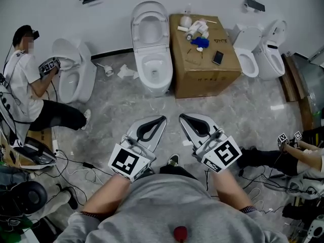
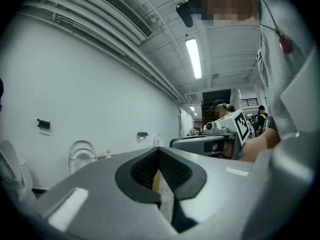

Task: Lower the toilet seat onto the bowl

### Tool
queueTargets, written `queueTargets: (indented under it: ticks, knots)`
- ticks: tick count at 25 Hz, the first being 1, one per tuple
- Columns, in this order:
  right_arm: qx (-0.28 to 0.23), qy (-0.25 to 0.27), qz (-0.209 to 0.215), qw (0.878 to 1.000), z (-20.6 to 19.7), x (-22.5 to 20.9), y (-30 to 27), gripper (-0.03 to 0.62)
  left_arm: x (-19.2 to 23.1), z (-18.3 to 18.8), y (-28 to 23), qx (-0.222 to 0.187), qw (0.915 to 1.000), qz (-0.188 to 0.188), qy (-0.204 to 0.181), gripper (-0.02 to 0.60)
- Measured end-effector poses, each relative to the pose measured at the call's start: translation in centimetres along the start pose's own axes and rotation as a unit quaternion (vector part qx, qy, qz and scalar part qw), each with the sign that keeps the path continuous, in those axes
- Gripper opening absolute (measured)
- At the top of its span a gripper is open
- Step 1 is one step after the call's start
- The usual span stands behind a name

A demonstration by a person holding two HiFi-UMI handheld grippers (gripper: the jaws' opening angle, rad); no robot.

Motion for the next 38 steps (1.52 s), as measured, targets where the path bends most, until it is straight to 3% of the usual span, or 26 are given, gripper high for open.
queueTargets:
  ticks: [14,22,26,31,38]
  knots:
    - [-0.006,0.001,0.033,0.999,-0.2,-6.8,0.8,0.014,0.0,-1.0,-6.2,0.006,0.9989,0.041,-0.022,0.008]
    - [-0.012,-0.002,0.038,0.999,-0.3,-9.0,0.3,0.014,0.6,-1.6,-8.1,0.006,0.9986,0.045,-0.027,0.008]
    - [-0.010,-0.001,0.041,0.999,-0.8,-9.5,-0.7,0.014,1.9,-2.1,-8.3,0.003,0.9985,0.048,-0.027,0.008]
    - [-0.009,-0.017,0.037,0.999,-1.6,-10.5,-2.7,0.014,4.6,-2.9,-8.5,-0.004,0.9985,0.055,-0.001,0.008]
    - [-0.001,-0.001,0.039,0.999,-2.4,-12.6,-7.3,0.014,9.4,-3.6,-9.7,0.000,0.9988,0.049,-0.005,0.008]
Point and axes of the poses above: the fingertips, and each gripper's own axes: y backward along the fingers, x to its left, z out of its top, the point moved 9 cm from there along y, backward along the fingers, and after that the axes turned 11 degrees about -x, right-handed, at the moved point
